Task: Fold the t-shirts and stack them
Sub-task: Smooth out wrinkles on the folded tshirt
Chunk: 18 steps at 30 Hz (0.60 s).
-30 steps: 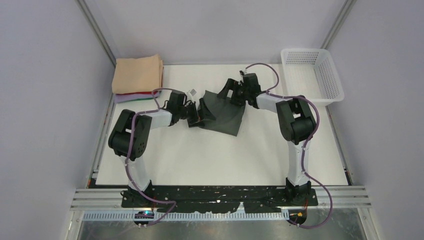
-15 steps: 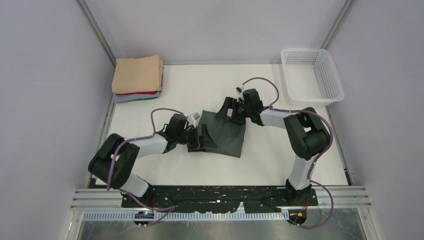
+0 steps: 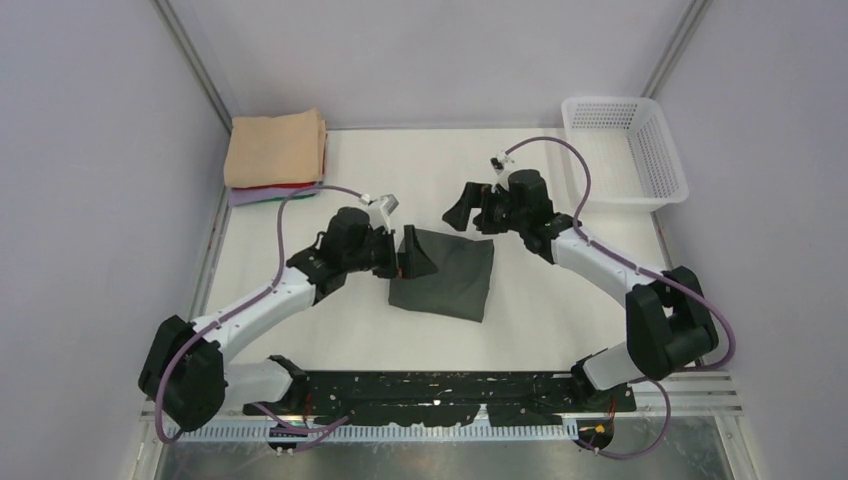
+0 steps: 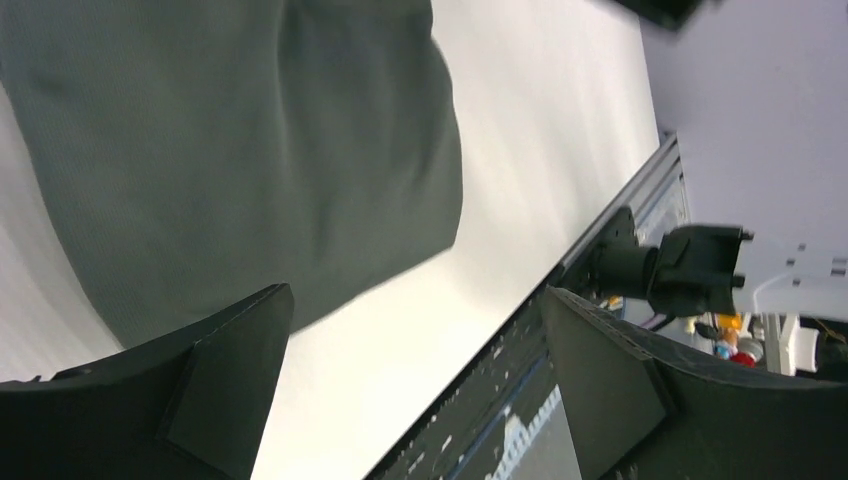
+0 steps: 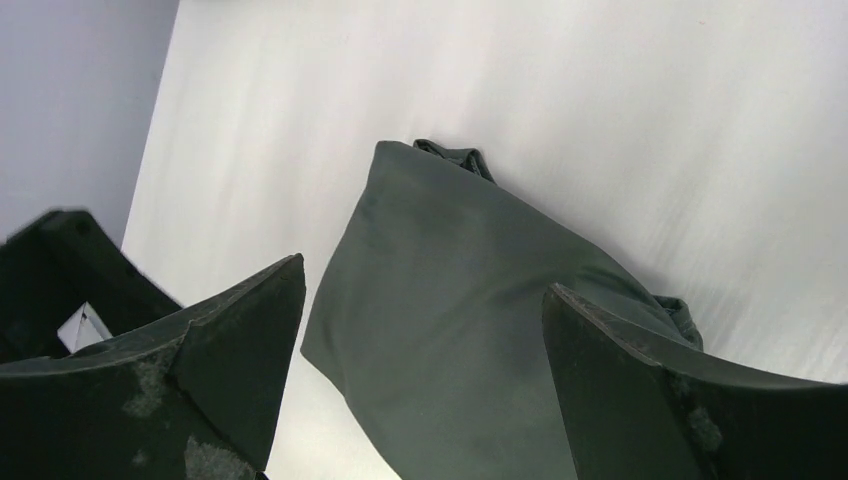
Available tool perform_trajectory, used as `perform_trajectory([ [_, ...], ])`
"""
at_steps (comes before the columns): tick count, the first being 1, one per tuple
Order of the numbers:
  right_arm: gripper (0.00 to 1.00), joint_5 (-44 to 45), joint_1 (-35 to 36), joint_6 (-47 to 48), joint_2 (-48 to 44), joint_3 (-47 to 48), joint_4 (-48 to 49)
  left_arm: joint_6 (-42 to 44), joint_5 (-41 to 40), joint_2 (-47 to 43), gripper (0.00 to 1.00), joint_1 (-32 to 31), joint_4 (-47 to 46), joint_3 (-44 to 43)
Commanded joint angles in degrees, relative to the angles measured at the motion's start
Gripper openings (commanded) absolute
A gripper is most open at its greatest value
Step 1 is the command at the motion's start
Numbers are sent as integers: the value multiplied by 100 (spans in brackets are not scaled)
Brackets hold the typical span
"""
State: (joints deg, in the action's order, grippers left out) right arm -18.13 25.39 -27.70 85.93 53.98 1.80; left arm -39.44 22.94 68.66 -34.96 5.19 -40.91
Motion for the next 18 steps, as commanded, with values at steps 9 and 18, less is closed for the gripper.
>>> perform_trajectory([
  [9,95,-48,-368,-312,171,-605,469,4,539,3119,100,806,-711,-2132],
  [18,95,-275,-754,-436,1320,-792,914,-594,1021,4568,100,984,-1068,-2473],
])
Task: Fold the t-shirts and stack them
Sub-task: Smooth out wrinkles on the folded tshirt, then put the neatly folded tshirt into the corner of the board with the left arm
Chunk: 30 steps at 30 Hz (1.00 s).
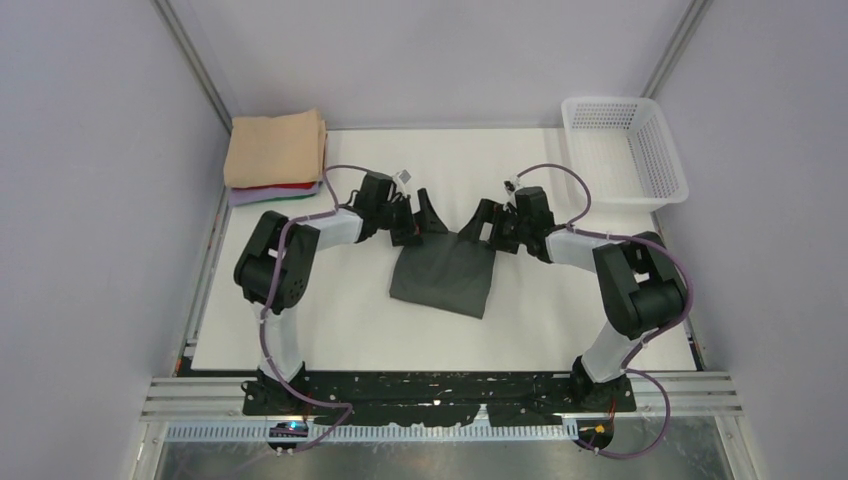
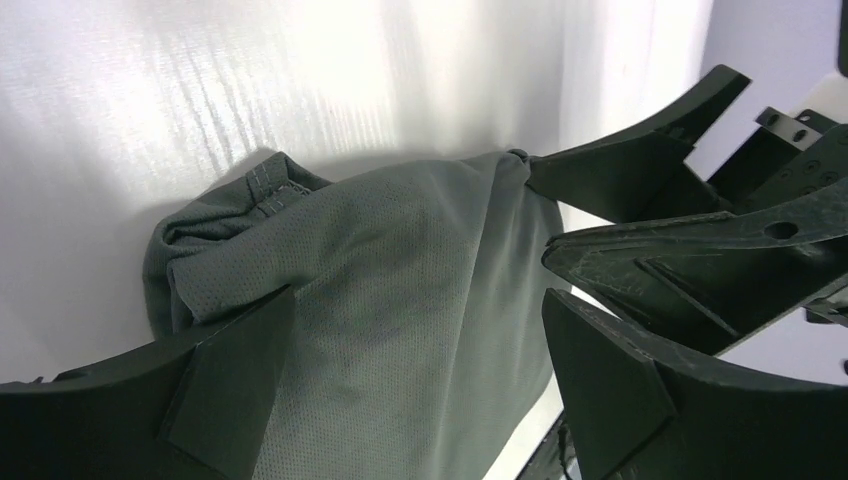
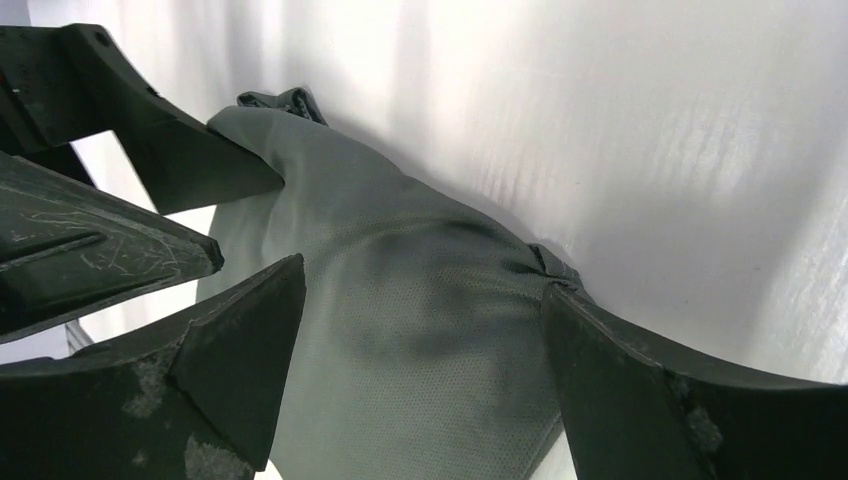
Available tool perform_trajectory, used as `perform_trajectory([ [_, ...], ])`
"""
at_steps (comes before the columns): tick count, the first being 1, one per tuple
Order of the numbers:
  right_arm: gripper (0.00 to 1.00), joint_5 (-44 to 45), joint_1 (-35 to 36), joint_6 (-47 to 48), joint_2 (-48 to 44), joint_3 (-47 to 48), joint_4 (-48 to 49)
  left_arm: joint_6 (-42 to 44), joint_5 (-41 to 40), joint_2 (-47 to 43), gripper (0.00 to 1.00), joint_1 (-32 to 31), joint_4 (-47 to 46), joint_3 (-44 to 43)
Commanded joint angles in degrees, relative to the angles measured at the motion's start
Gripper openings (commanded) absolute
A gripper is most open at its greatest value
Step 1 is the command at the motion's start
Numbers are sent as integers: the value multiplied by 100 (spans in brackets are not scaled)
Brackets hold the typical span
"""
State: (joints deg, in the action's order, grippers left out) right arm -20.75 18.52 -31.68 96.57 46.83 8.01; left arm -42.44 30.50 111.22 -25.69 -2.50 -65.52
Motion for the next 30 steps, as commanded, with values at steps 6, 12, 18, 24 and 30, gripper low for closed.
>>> perform_trajectory([
  [6,96,113,-139,59,220,-83,157,-182,-6,-319,100,100,-105,380],
  [12,96,365,-139,392,-957,29,-392,33,-341,-1647,100,70,103,770],
  [18,95,918,-287,676,-2143,-389,-837,439,-1451,-2576,100,56,1071,1249],
  [24,96,1056,-533,676,-3220,-1083,-1100,752,-1709,-2104,100,57,1758,949],
  [30,95,1228,-594,809,-3756,-1213,-1370,705,-1324,-1385,92,42,1590,819],
])
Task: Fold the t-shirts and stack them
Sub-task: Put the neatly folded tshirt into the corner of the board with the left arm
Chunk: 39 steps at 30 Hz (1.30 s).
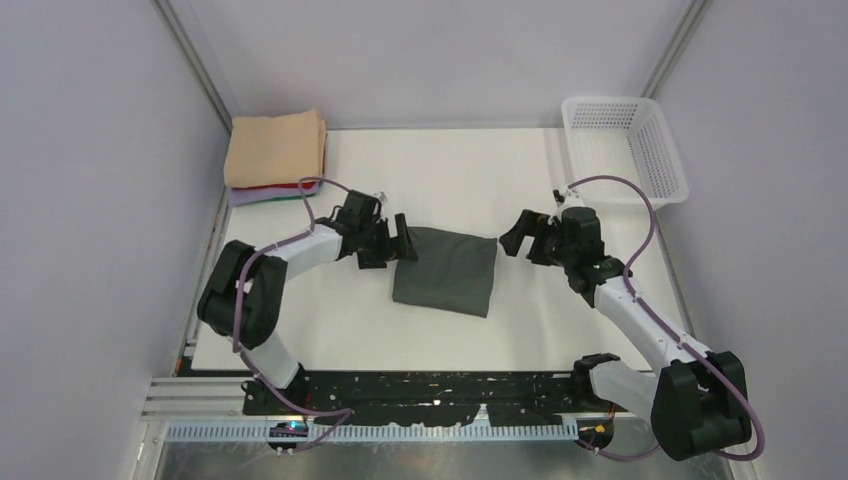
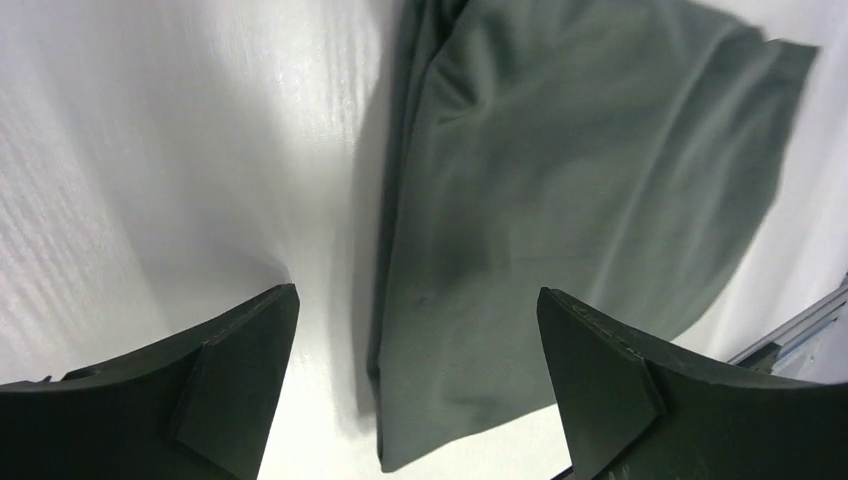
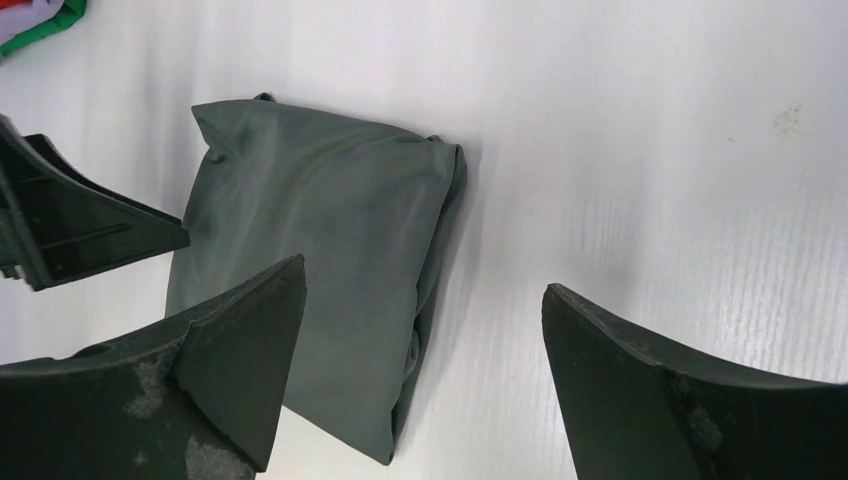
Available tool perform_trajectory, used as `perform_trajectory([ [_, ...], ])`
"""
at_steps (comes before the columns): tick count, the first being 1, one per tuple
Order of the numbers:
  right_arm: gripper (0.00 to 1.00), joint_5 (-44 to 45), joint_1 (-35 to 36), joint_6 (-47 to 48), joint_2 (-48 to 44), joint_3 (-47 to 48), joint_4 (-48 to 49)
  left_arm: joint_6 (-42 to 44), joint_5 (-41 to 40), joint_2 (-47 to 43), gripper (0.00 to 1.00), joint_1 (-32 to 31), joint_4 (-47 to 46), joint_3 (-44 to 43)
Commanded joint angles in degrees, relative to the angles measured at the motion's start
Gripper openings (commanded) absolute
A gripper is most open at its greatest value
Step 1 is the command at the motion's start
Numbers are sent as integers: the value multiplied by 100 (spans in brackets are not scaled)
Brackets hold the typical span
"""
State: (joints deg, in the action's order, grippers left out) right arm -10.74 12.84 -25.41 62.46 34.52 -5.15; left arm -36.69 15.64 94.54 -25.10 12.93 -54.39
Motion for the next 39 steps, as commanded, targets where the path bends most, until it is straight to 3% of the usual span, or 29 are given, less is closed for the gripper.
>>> perform_trajectory([
  [1,96,244,-26,188,-356,17,-65,106,224,387,90,-39,5,-312],
  [5,96,184,-40,223,-289,38,-91,68,292,718,83,-238,26,-480],
  [11,96,316,-68,283,-316,26,-95,30,-78,1133,63,-685,490,-817],
  [19,95,595,-109,350,-612,-69,-117,211,-1613,1847,24,-1233,1915,-1913],
  [21,95,710,-107,356,-705,-128,-107,270,-2171,2040,1,-1408,2270,-2206],
  [27,96,916,-118,388,-925,-191,-108,496,-2746,2111,0,-1489,2672,-2734],
  [34,95,1028,-116,325,-1054,-401,105,1211,-4364,1871,0,-1448,3315,-3702],
  [39,95,1857,-115,171,-1368,-684,288,2211,-5417,2096,0,-1194,3166,-4349],
])
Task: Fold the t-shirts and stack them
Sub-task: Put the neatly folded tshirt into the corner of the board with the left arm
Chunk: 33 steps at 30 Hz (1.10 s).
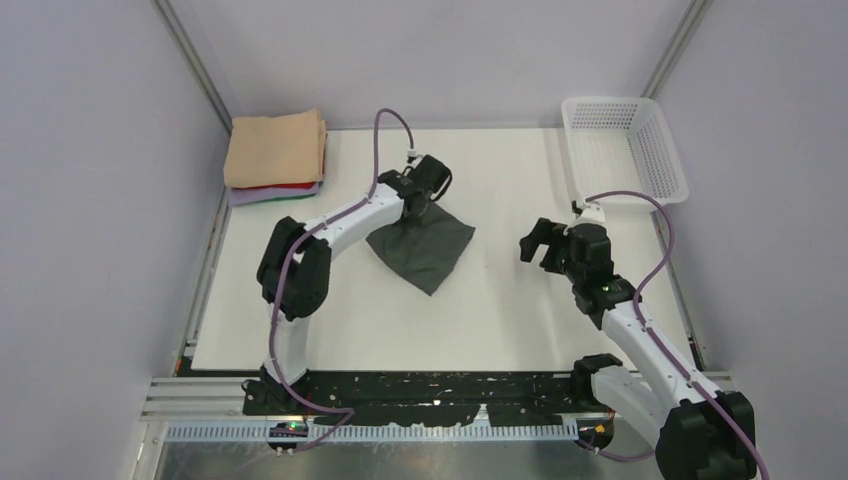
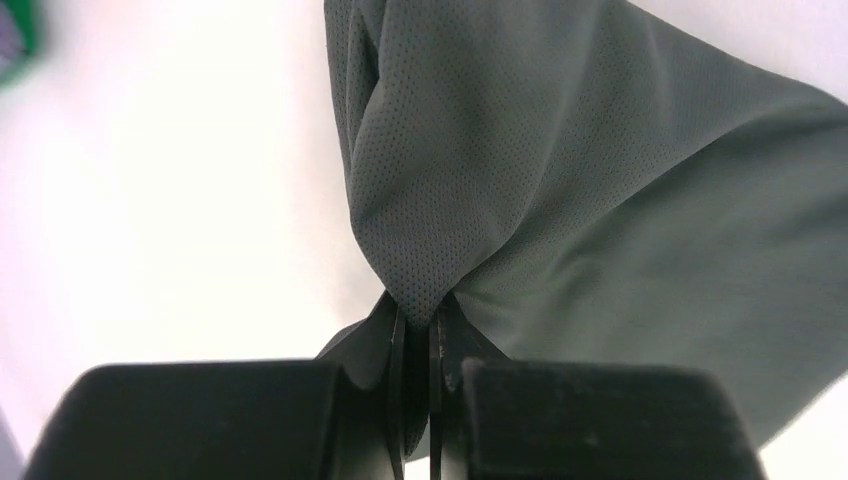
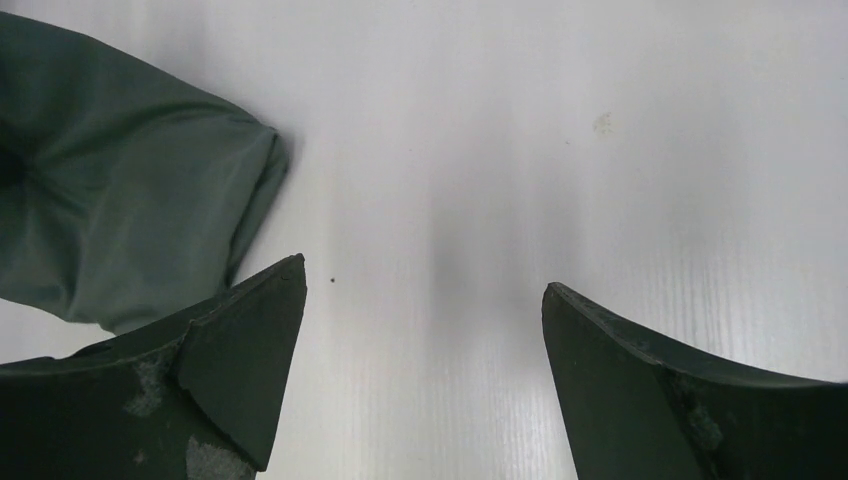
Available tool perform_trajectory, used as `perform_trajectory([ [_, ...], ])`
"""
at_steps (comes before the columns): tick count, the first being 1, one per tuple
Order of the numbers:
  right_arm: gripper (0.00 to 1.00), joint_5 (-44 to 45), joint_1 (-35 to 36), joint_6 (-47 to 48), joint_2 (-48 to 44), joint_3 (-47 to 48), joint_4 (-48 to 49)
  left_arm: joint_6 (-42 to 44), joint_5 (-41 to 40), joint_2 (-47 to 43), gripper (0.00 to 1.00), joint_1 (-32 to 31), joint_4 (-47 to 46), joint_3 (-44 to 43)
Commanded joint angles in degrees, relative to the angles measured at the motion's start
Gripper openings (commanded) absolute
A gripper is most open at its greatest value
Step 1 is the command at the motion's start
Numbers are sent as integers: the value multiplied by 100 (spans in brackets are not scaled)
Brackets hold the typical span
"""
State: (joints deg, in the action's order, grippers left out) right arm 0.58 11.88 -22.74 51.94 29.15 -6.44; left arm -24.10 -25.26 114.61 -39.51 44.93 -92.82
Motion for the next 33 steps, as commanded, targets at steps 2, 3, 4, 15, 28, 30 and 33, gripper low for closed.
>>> perform_trajectory([
  [2,95,935,-21,-120,-488,-233,451,1277,-1203,187,0,512,-109,-774],
  [3,95,1047,-20,-127,-597,-286,488,1409,-1190,231,0,635,-112,-926],
  [4,95,1097,-21,-134,-645,-313,517,1565,-1206,262,0,751,-168,-1048],
  [15,96,1654,-16,-24,-703,-459,607,3121,-1249,1150,0,1960,-173,-3270],
  [28,95,2027,-20,-83,-250,-413,790,3871,-1157,631,0,2336,-538,-3584],
  [30,95,2095,-19,-103,-322,-447,799,3864,-1081,493,0,2365,-536,-3600],
  [33,95,2253,-19,-166,-476,-521,806,3801,-1020,301,0,2390,-514,-3619],
])
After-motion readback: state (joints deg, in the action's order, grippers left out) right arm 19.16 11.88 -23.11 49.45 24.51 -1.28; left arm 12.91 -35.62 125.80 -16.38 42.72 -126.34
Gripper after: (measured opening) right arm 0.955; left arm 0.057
